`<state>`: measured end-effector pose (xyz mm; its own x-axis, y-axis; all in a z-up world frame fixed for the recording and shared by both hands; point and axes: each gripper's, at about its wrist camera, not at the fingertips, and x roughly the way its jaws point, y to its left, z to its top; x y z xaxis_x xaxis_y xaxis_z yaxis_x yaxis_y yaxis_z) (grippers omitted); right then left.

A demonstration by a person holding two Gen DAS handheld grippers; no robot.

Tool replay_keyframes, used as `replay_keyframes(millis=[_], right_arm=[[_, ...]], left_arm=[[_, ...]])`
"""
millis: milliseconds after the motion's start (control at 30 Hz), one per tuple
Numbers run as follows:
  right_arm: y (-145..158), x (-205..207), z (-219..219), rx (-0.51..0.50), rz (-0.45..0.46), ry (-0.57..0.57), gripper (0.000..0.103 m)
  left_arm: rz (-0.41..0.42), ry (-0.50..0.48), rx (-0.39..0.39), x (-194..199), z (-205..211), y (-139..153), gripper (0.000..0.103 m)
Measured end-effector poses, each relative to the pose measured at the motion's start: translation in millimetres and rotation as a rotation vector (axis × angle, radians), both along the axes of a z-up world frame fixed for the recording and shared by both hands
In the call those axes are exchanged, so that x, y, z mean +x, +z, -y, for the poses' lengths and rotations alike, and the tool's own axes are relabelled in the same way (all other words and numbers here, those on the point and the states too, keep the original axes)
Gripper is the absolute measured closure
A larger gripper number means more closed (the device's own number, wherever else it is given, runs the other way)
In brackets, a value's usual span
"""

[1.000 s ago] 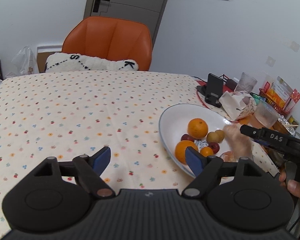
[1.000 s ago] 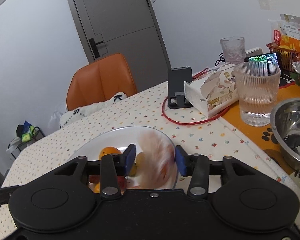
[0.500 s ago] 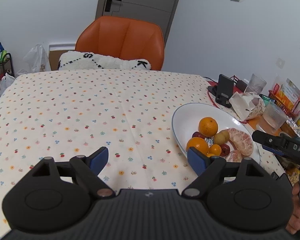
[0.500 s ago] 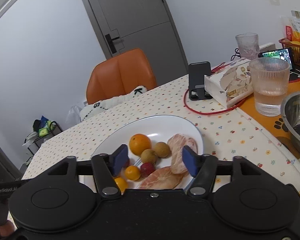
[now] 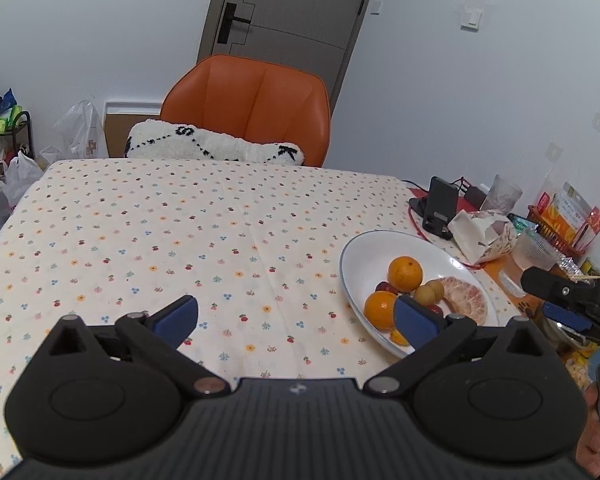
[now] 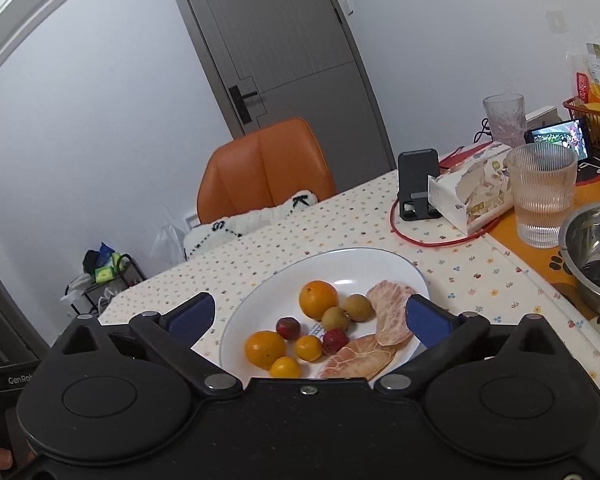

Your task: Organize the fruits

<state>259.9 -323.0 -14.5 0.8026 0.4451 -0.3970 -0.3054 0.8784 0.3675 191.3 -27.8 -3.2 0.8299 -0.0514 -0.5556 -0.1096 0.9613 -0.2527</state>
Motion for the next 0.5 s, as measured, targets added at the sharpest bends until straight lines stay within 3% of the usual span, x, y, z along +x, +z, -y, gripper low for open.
replay_keyframes(millis=[500], right_arm=[[17, -41, 0, -0.076, 0.032, -0.005, 0.000]], left_arm=[[0.043, -0.025, 0.022, -36, 9, 20, 0.000]])
